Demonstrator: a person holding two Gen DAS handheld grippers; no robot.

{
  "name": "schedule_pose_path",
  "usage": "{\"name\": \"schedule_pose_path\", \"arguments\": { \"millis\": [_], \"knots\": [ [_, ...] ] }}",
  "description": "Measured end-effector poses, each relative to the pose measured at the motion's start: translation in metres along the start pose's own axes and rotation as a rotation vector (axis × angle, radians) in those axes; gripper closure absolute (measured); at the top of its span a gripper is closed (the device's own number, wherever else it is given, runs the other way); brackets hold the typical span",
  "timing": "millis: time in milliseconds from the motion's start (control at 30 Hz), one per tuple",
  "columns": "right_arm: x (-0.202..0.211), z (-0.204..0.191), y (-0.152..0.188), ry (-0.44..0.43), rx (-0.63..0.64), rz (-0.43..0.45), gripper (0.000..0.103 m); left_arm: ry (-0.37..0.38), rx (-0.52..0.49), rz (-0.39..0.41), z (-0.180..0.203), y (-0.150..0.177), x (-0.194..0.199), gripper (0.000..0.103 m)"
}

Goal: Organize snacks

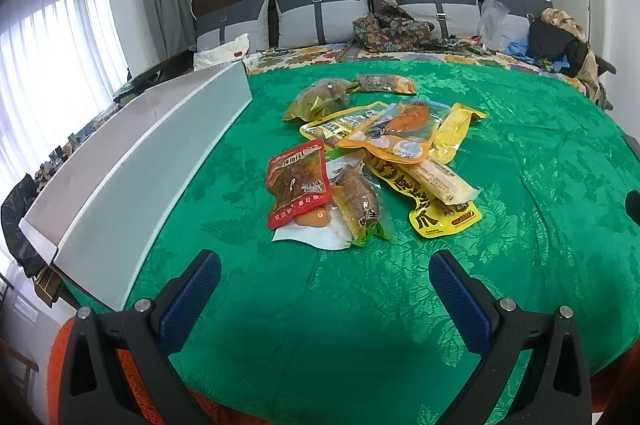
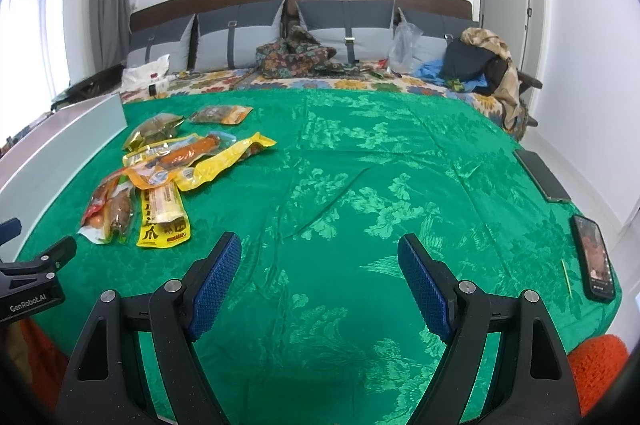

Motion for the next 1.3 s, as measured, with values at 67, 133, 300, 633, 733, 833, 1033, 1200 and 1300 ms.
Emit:
{"name": "schedule_pose_path", "arguments": {
  "millis": [67,133,300,633,733,833,1033,1200,1300],
  "knots": [
    [0.000,0.000,0.000,-0.002,0.001,-0.003,0.019,-0.002,-0.002,-0.004,0.000,0.001,-0.001,0.000],
    [-0.002,0.000,0.002,-0.003,0.000,-0.009,0.019,-0.003,-0.001,-0.005,-0.001,0.001,-0.002,0.000],
    [-0.004,0.002,0.002,-0.003,-0.004,-0.010,0.019,-0.003,0.004,-0.008,-0.002,0.001,-0.002,0.000],
    [-0.004,0.002,0.002,-0.004,-0.006,-0.012,0.019,-0.003,0.007,-0.018,-0.002,0.002,-0.004,0.000],
    [-0.004,0.002,0.002,-0.005,-0.006,-0.013,0.019,-0.003,0.009,-0.020,-0.002,0.002,-0.005,0.000],
    [-0.004,0.002,0.002,-0.005,-0.005,-0.013,0.019,-0.001,0.010,-0.026,-0.002,0.003,-0.006,0.000],
    [-0.005,0.003,0.003,-0.005,-0.017,-0.018,0.019,0.025,0.027,-0.107,-0.004,0.015,-0.019,0.000],
    [-0.012,0.003,0.012,-0.023,-0.031,-0.057,0.019,0.041,0.041,-0.226,-0.008,0.036,-0.042,0.000],
    [-0.015,0.000,0.016,-0.034,-0.034,-0.075,0.019,0.047,0.043,-0.267,-0.007,0.041,-0.055,0.000]
  ]
}}
Point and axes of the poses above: each gripper's, at about its wrist camera, not at the fingertips, and x roughly against the way its jaws point, z to its right, y to its underside, the point moved 10 cm from there along -x, roughly the way its jaws point, and after that the axes turned 8 degrees about x, right-handed, at the moved point
